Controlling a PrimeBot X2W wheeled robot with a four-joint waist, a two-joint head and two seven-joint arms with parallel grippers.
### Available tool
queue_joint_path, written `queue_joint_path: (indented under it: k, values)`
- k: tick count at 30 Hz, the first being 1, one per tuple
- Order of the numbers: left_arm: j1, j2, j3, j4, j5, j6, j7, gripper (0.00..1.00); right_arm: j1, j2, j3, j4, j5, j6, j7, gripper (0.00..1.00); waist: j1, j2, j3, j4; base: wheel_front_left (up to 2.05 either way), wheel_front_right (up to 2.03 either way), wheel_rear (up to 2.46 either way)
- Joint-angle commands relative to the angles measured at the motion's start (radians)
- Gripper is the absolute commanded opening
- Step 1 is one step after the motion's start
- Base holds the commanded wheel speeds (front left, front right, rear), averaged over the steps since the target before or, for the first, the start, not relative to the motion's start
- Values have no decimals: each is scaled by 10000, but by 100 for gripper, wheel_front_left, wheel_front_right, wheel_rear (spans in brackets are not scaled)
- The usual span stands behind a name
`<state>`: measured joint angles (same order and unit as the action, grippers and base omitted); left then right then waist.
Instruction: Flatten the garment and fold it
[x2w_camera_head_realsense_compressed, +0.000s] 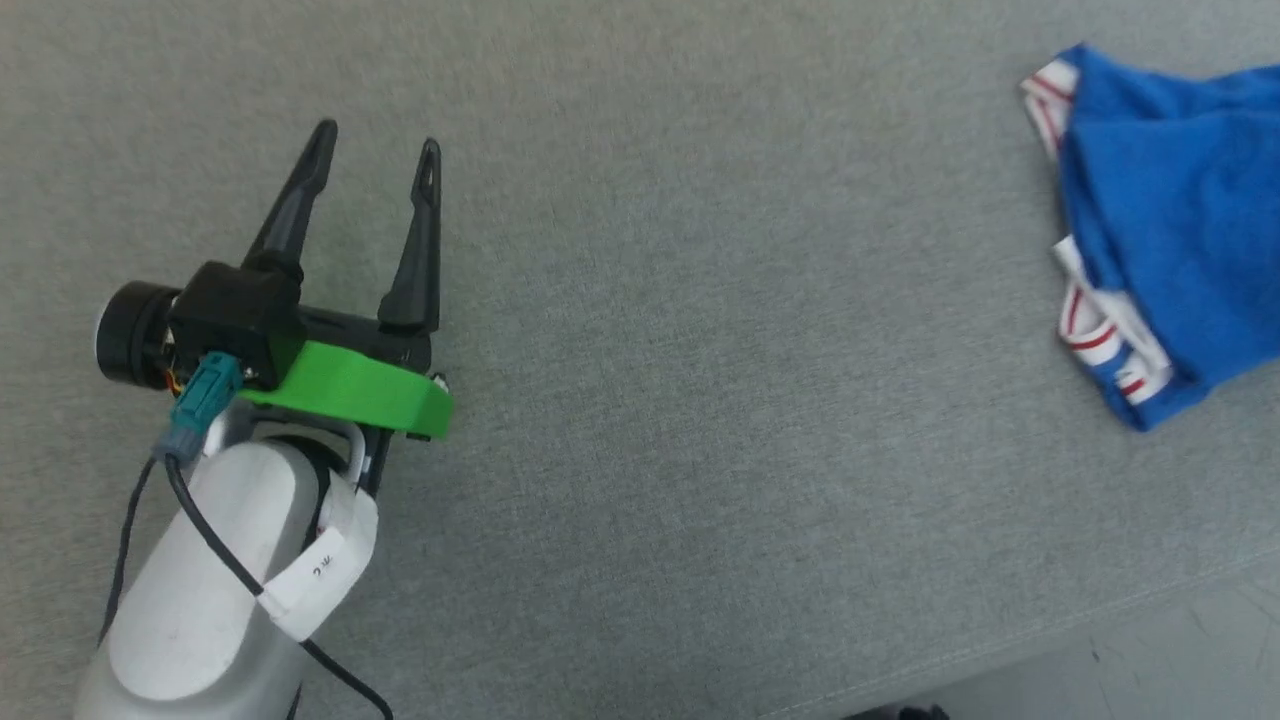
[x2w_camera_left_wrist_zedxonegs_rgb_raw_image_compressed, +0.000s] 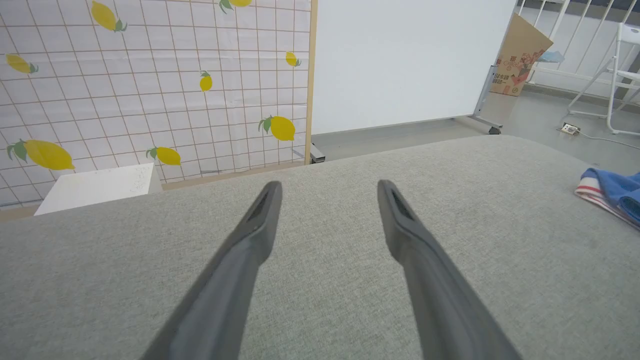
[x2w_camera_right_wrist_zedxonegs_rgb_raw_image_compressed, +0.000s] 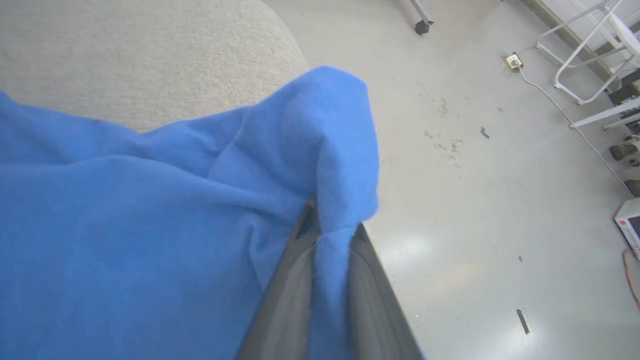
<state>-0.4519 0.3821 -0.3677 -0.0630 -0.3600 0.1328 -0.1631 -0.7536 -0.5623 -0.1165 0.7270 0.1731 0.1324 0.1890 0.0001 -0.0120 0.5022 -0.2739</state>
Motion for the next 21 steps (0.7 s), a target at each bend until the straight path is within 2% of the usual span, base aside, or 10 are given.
queue_joint_path:
  k: [1,5,6,7,8,9,15,21]
  values:
    - [-233,101,4,-118,80,-26,57,100,-332,94,-276,232,-253,-17,-305,0,-1,120,1401,-53,0,0,0]
    - [-393,190,12,-332,134,-21,111,100,-832,380,-919,931,-1021,-17,-1078,0,-1,120,1697,137,0,0,0]
    - [-418,209,11,-384,146,-15,122,100,-942,452,-1089,1138,-1231,-17,-1231,18,-1,120,1747,186,0,0,0]
    - [-436,217,3,-423,156,-11,131,100,-1009,502,-1197,1304,-1411,-17,-1331,42,-1,120,1773,227,0,0,0]
    - [-449,223,-1,-456,165,-1,133,100,-1069,563,-1324,1482,-1563,-17,-1402,73,-1,120,1783,261,0,0,0]
    - [-460,234,-2,-496,175,11,137,100,-1135,602,-1453,1659,-1803,-17,-1532,100,-1,120,1788,289,0,0,0]
    - [-350,218,-15,-589,154,100,49,100,-1175,593,-2448,2325,-3154,-17,-2326,100,-1,120,1424,385,0,0,0]
    - [212,87,65,-367,-83,279,-215,100,-678,520,-3251,2388,-4395,-17,-3090,100,-1,120,314,341,0,0,0]
